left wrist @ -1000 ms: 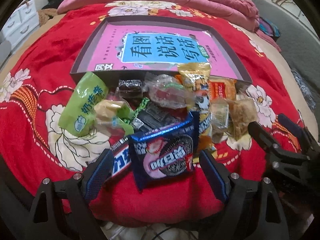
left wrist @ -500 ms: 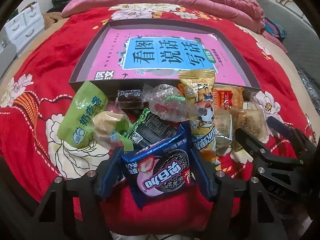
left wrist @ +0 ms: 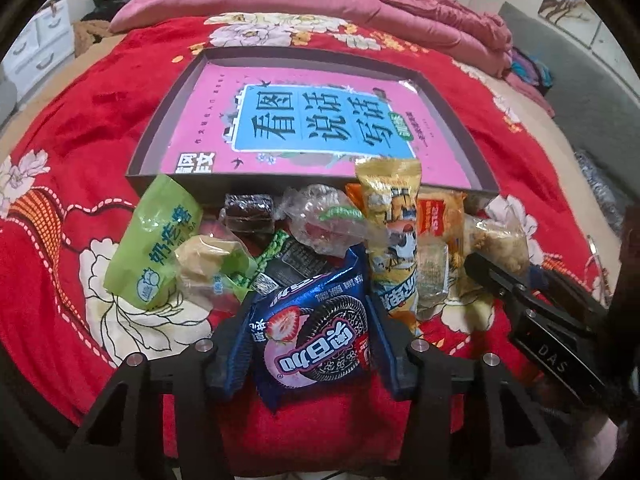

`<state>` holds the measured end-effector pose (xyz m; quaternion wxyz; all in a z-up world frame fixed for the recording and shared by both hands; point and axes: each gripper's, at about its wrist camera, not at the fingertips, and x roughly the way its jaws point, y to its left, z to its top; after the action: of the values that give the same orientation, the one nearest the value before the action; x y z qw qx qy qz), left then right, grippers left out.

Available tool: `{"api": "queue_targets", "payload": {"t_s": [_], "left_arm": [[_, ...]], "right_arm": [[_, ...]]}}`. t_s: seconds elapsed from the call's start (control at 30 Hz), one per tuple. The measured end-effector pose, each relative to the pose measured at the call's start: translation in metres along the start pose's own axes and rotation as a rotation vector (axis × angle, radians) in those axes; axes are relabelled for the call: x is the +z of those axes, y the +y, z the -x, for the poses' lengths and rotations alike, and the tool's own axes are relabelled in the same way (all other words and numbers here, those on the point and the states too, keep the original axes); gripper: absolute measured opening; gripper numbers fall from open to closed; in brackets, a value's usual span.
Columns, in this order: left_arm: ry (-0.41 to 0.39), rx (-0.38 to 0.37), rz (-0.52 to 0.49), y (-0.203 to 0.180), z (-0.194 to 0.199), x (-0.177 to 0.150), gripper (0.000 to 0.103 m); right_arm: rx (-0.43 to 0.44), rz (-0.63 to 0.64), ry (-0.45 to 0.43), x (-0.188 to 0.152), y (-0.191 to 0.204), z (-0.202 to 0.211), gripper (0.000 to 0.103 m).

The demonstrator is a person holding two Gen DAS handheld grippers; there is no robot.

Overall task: Organize snacks
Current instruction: 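Grasp the blue cookie pack with the left gripper while the right grasps the clear pastry bag, then carry both packs over the tray and open both grippers to drop them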

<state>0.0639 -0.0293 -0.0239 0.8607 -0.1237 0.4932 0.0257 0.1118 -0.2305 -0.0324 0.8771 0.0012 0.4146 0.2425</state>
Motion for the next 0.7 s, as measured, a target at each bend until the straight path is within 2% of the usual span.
{"api": "queue_targets", "payload": {"t_s": [0.3, 0.57, 0.7], "left_arm": [[-0.082, -0.055, 0.025, 0.013, 0.029, 0.013, 0.053], [-0.166, -0.061, 0.086, 0.046, 0.045, 0.040, 0.053], [-0.183, -0.057, 0.112, 0.066, 0.045, 0.053, 0.053]], "right_arm": [[-0.008, -0.095, -0.070, 0.008, -0.020, 0.022, 0.044], [-0.008, -0.090, -0.124, 0.027, -0.015, 0.037, 0.044], [-0.001, -0.082, -0.135, 0.036, -0.009, 0.037, 0.044]]}}
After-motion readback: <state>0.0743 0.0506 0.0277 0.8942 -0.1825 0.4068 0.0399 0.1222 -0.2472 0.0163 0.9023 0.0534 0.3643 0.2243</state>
